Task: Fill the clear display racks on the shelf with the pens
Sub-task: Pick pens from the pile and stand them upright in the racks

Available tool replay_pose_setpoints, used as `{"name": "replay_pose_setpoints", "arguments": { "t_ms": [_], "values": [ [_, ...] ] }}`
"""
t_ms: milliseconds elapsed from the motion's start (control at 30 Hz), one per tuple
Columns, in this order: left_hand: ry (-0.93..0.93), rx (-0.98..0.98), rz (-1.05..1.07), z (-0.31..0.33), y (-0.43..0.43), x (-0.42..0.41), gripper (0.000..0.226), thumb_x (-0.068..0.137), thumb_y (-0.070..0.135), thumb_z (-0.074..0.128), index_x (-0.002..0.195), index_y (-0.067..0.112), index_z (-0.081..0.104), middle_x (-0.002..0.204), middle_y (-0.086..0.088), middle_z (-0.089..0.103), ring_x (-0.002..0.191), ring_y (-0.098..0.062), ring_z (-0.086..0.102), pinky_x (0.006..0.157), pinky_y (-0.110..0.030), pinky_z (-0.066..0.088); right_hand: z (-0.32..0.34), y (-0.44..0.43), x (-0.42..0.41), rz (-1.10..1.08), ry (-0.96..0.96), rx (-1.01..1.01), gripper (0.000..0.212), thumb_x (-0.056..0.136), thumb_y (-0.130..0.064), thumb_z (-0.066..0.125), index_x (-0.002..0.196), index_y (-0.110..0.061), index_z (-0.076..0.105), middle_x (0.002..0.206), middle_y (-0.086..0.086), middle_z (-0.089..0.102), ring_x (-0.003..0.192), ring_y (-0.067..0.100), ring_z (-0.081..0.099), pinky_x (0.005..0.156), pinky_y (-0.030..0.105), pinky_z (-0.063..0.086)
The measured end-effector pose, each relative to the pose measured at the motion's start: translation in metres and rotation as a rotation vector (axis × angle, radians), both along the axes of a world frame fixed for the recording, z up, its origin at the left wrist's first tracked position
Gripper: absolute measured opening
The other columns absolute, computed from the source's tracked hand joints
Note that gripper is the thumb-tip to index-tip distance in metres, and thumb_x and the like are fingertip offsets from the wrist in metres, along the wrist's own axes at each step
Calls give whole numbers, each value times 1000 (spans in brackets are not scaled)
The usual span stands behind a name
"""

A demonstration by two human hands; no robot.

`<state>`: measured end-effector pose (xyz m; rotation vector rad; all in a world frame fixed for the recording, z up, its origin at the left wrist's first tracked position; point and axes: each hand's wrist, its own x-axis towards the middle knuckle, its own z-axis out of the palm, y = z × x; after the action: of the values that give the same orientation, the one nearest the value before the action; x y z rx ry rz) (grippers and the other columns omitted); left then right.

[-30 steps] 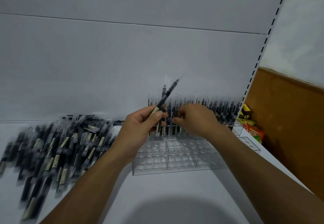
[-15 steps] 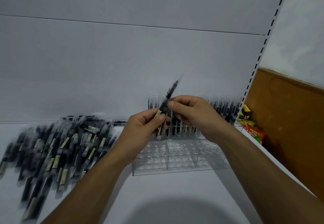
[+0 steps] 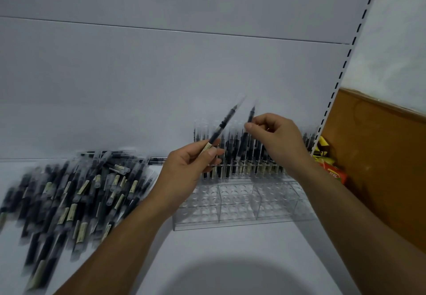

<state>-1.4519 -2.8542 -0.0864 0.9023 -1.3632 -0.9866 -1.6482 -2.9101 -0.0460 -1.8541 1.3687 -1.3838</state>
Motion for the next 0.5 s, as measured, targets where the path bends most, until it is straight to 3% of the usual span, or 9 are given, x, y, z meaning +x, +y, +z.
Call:
{"name": "replay_pose_setpoints", "arguments": {
  "t_ms": [200,367,500],
  "values": [
    [-4,-4,-7,-1,-1,0,19,93,22,58,102,34,70,99,9,75,92,-8,70,82,-19,55,-16,-6,2,-2,129,-17,10,88,-32,71,86,-22,71,67,-8,59,55,3,49,56,19,43],
    [-21,-2,-16,-2,-1,1,19,94,23,58,107,32,69,101,9,75,93,-8,70,83,-19,54,-27,-4,0,7,494,110,15,89,-40,67,76,-35,61,68,-12,58,62,6,53,63,25,42],
    [-33,0,-16,-2,-3,1,19,94,21,58,107,31,68,101,9,75,93,-9,69,83,-20,55,-20,2,-4,-62,612,70,17,88,-47,66,83,-32,70,66,-15,60,61,2,55,60,24,43]
  ]
}}
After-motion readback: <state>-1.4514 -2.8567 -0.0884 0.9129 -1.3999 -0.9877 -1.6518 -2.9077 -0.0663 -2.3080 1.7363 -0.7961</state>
